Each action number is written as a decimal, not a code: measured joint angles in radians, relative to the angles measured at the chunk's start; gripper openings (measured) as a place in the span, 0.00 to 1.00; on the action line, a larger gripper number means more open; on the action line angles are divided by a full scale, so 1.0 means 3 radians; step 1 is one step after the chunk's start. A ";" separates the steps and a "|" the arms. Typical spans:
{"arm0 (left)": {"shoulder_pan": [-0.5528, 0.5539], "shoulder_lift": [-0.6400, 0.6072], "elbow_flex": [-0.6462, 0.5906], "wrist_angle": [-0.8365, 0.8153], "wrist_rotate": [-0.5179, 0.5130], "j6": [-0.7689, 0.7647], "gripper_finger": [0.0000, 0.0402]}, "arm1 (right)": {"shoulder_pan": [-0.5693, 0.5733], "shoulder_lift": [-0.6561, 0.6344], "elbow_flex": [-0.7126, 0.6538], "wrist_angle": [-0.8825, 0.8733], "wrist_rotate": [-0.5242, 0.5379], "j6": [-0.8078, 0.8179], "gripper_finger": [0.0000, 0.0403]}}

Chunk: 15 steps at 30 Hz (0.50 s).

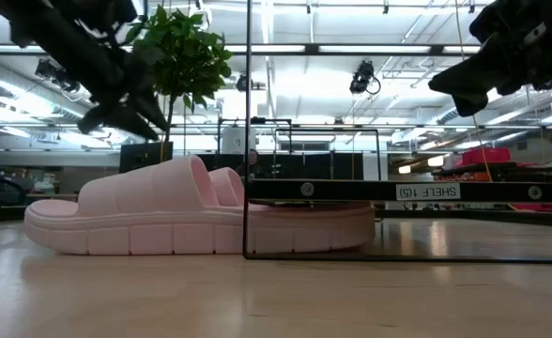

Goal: Pick and place slides into the shelf
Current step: Put the top black slides on the shelf

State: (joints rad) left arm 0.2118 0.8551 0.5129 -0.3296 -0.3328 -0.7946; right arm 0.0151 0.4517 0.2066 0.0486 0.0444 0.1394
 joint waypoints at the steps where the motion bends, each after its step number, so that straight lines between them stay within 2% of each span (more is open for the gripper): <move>1: 0.0034 0.0086 0.0000 0.0081 -0.0038 0.0007 0.39 | 0.0000 0.0016 0.0000 0.0001 0.0000 0.0000 0.15; 8: 0.0145 0.0550 0.0001 0.0421 -0.0048 -0.0034 0.50 | 0.0001 0.0169 0.0000 -0.0003 0.0001 0.0061 0.15; 15: 0.0150 0.0752 0.0001 0.0620 0.0229 -0.0030 0.50 | 0.0001 0.0265 0.0000 -0.0003 0.0001 0.0058 0.15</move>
State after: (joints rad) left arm 0.2567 1.0807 0.5133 -0.1436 -0.2640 -0.8035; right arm 0.0154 0.5312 0.2066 0.0476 0.0448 0.1570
